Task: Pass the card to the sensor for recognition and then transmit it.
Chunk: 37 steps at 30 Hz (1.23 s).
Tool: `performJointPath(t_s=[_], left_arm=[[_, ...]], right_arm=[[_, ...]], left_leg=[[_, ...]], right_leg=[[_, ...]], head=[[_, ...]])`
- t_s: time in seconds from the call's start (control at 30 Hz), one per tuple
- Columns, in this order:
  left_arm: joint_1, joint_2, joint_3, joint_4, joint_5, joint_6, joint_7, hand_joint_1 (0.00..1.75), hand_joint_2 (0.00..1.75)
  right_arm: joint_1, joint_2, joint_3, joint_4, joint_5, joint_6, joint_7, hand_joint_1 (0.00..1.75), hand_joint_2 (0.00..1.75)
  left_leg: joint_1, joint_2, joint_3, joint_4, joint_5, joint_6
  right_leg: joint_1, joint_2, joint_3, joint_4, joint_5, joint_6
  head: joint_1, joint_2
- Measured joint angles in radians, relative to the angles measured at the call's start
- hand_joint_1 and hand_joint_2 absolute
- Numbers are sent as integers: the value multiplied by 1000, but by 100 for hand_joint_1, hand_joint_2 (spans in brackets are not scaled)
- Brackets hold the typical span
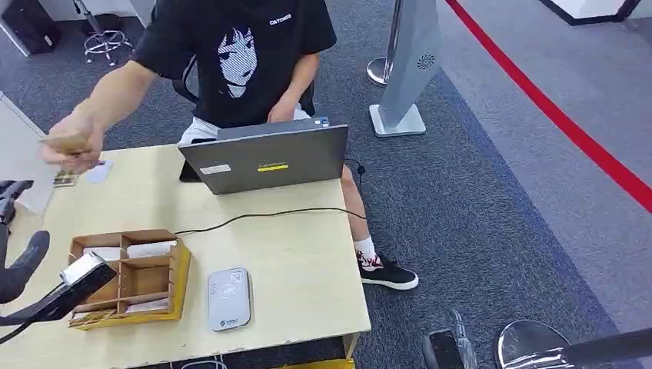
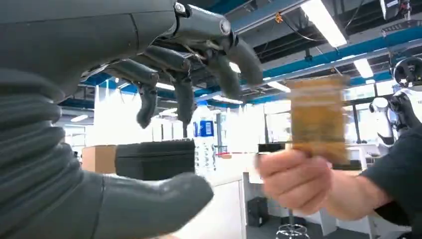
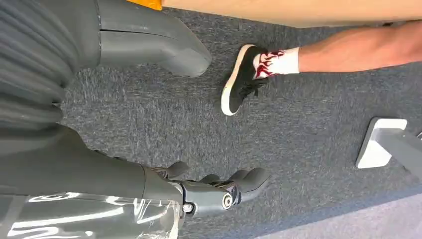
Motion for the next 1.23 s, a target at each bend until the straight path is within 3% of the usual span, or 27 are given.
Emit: performJointPath(t_s=[0.7,0.77,0.9,1.03,1.1,1.23], left_arm=[[16,-19,7,-28,-14,20,-1,0,175],[25,-78,14,-60,-36,95,-21,0,175],[124,-213,16,-217,125,332,-93,0,175],[303,-330,16,-326,174,536,-256,0,175],[380,-382,16,-354,150,600,-327,0,175],[468,-469,16,-372,194,641,-388,0,175]], right_arm=[[0,0,0,0,-1,0,1,0,175],[0,0,4,-2,-15,-2,10,0,175],[8,0,43,-57,-95,-29,116,0,175],[37,0,83,-136,-152,-60,210,0,175],[59,2,105,-176,-156,-68,229,0,175],[86,6,109,-230,-146,-68,224,0,175]], left_leg=[[0,-1,0,0,0,0],[0,-1,0,0,0,0],[-2,5,1,0,-1,2],[-3,5,1,0,-4,4],[-3,4,1,0,-5,3],[-3,4,2,0,-5,3]], right_leg=[[0,-1,1,0,0,0],[0,-1,1,0,0,0],[-2,5,0,-1,0,0],[-3,4,-1,-2,-1,2],[-3,3,-1,-2,-1,2],[-2,3,-1,-2,-1,2]], head=[[0,0],[0,0],[0,0],[0,0],[0,0],[0,0]])
